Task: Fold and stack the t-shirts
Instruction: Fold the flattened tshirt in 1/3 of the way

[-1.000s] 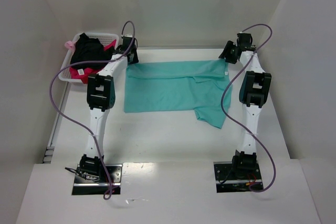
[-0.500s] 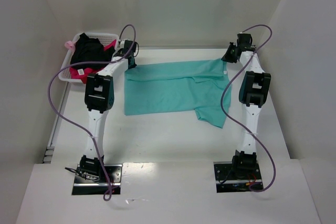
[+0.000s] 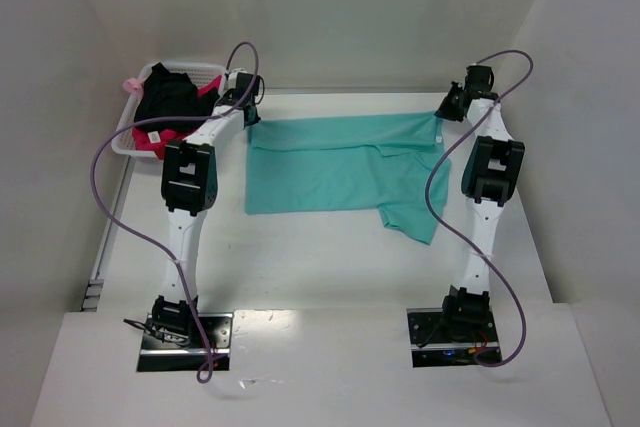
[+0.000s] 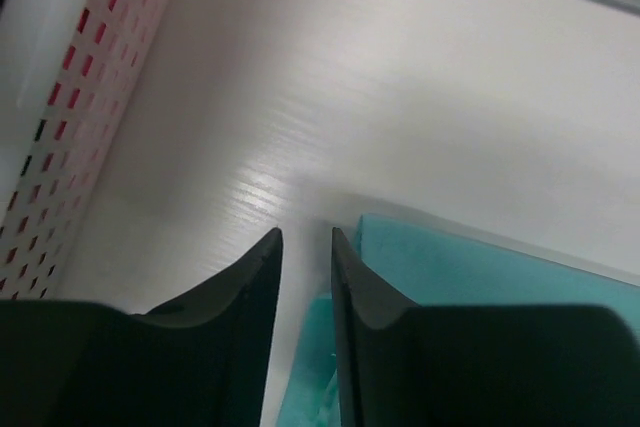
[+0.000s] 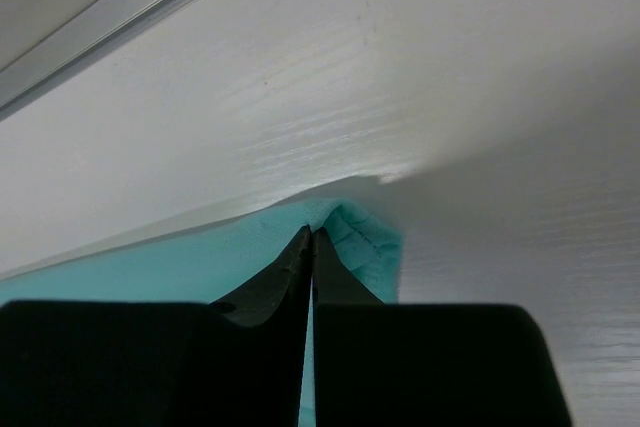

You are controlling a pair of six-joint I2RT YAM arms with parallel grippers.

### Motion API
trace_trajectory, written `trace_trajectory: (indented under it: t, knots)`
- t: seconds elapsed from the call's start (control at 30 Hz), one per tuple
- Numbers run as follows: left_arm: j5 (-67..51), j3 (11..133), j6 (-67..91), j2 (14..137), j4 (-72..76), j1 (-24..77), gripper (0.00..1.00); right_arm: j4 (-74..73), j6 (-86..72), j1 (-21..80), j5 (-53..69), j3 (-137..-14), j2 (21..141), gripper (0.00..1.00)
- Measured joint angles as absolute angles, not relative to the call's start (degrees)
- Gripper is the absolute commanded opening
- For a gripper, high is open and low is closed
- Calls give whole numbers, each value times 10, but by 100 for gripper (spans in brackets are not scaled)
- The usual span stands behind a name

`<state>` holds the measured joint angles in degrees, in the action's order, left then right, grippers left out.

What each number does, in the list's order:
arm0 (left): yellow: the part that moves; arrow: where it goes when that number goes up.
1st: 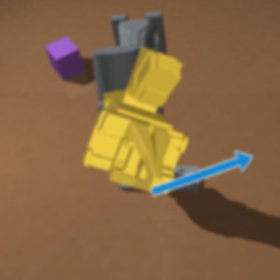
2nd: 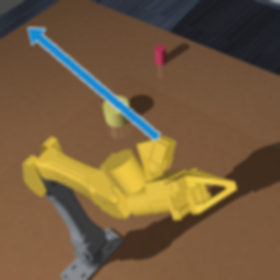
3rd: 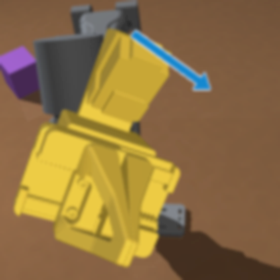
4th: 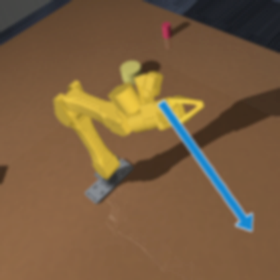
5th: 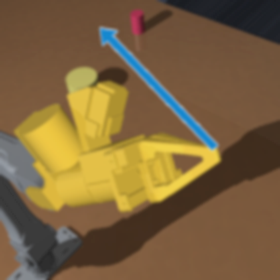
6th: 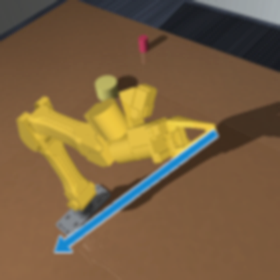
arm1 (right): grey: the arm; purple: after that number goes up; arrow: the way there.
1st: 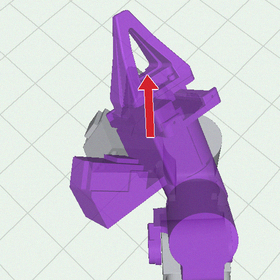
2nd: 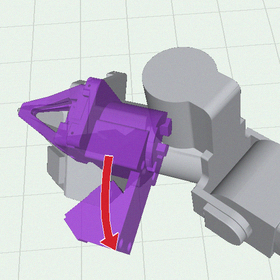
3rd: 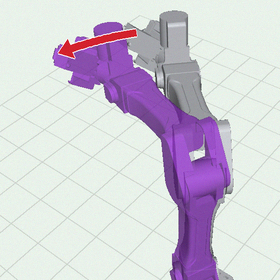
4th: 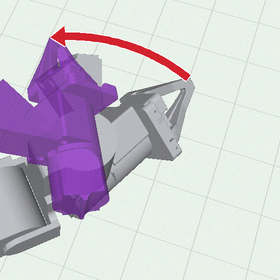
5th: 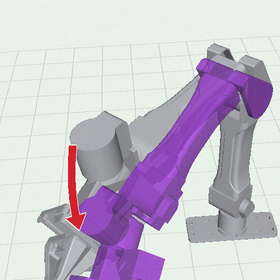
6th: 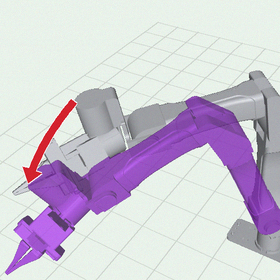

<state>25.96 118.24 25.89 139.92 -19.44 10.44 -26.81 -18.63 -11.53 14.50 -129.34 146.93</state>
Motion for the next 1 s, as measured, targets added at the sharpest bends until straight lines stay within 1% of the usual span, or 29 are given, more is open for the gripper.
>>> trace_trajectory:
  t: [0.07,0.2,0.37,0.47,0.7,0.77,0.8,0.93,1.0]
  knots:
    - [257,1193,259,1400,-194,104,28,-269,-187,-120,142,-1293,1469,3]
    - [248,1213,258,1404,-193,104,28,-269,-188,-124,140,-1293,1469,3]
    - [225,1225,257,1410,-193,104,41,-269,-188,-127,139,-1293,1469,3]
    - [193,1229,254,1412,-193,105,45,-269,-187,-127,138,-1290,1469,3]
    - [116,1230,228,1413,-193,117,45,-270,-186,-131,137,-1285,1469,3]
    - [108,1230,224,1415,-193,123,45,-270,-186,-134,137,-1281,1468,3]
    - [106,1230,224,1415,-193,124,42,-270,-186,-135,137,-1281,1468,3]
    - [112,1230,224,1424,-194,132,42,-269,-186,-138,137,-1274,1467,3]
    - [123,1230,225,1428,-198,133,46,-269,-186,-138,137,-1268,1466,3]
